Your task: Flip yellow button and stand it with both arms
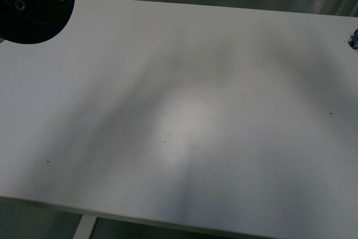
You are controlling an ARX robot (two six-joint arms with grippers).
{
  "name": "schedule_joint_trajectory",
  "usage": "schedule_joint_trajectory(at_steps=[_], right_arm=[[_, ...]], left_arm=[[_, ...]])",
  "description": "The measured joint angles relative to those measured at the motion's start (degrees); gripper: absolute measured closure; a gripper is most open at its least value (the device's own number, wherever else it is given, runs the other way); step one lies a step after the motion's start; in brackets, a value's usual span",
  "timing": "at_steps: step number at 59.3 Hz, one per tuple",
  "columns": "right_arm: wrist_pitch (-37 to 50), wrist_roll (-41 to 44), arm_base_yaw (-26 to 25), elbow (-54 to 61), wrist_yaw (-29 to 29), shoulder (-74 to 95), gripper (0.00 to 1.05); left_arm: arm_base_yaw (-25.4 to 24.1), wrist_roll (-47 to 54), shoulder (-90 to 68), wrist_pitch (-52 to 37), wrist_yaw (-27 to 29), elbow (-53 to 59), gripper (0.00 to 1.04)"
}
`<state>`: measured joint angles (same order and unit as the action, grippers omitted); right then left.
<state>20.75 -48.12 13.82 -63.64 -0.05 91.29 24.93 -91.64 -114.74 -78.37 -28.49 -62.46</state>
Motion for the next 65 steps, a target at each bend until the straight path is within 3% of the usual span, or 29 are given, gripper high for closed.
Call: schedule_joint_trajectory(at_steps=[9, 10, 11, 12, 14, 16, 19, 22, 24, 33, 65], right_arm=[[-0.15, 0.68, -0.44, 0.0, 0.22, 0.0, 0.7], [-0.15, 0.81, -0.59, 0.0, 0.24, 0.0, 0.7], [-0.15, 0.96, -0.72, 0.0, 0.24, 0.0, 0.7], [-0.15, 1.05, -0.81, 0.0, 0.39, 0.0, 0.7], [-0.11, 1.2, -0.96, 0.0, 0.48, 0.0, 0.7], [-0.13, 1.29, -1.25, 0.09, 0.44, 0.0, 0.7], [-0.13, 1.4, -2.01, 0.15, 0.59, -0.04, 0.7], [0.2, 1.46, -2.6, 0.61, 0.9, -0.35, 0.7], [0.31, 1.66, -2.71, 1.14, 0.85, -0.5, 0.7], [0.96, 2.69, -3.54, 4.11, -0.13, -1.38, 0.7], [0.55, 3.37, -6.4, 9.53, -0.79, -8.24, 0.71]], left_arm=[[0.0, 0.0, 0.0, 0.0, 0.0, 0.0, 0.07], [0.26, 2.25, 0.22, 0.94, 2.12, 0.07, 0.08], [0.9, 6.19, 1.31, 4.59, 7.76, 0.39, 0.11], [1.29, 11.82, 3.58, 11.98, 17.68, 1.62, 0.16], [1.33, 26.05, 8.33, 21.97, 31.98, 5.66, 0.25], [0.72, 41.16, 13.03, 26.6, 42.45, 10.88, 0.34], [-1.49, 60.61, 18.58, 26.12, 48.72, 17.99, 0.47], [-4.31, 75.54, 23.3, 24.37, 48.61, 24.0, 0.59], [-5.88, 80.39, 25.53, 23.56, 47.89, 27.15, 0.66], [-9.81, 89.07, 34.14, 21.9, 42.49, 39.17, 1.01], [-19.04, 91.14, 55.58, 24.33, 34.18, 57.11, 1.01]])
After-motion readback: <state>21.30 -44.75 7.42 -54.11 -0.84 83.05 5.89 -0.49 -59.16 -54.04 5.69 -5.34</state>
